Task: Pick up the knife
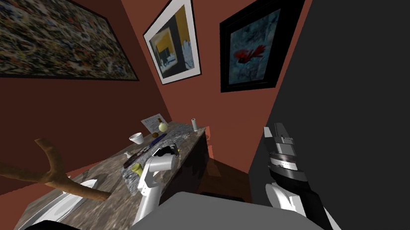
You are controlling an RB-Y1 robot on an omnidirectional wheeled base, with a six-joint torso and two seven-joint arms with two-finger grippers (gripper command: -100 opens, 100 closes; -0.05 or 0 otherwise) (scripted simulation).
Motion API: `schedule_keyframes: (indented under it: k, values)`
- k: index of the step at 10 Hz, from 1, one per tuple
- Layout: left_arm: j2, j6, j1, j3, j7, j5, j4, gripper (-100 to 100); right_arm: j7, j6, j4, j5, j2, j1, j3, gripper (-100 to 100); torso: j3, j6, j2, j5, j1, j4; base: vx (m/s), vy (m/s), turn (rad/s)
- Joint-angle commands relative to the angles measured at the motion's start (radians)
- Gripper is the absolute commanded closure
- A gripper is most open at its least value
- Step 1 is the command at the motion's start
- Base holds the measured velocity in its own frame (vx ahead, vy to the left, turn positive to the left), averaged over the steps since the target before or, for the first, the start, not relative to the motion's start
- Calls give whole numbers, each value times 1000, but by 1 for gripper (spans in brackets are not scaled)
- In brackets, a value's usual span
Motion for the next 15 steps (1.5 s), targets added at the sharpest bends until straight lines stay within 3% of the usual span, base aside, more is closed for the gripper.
schedule_keyframes:
  k: [1,15]
  values:
    - [0,48,-5,8,12,1,1,-100,0,0,0,0,0,0,0,0,0,0,0,0,0,0,79,-2,61]
    - [3,426,-77,115,143,11,39,-100,0,0,0,0,0,0,0,0,-1,0,-1,0,0,0,59,1,25]
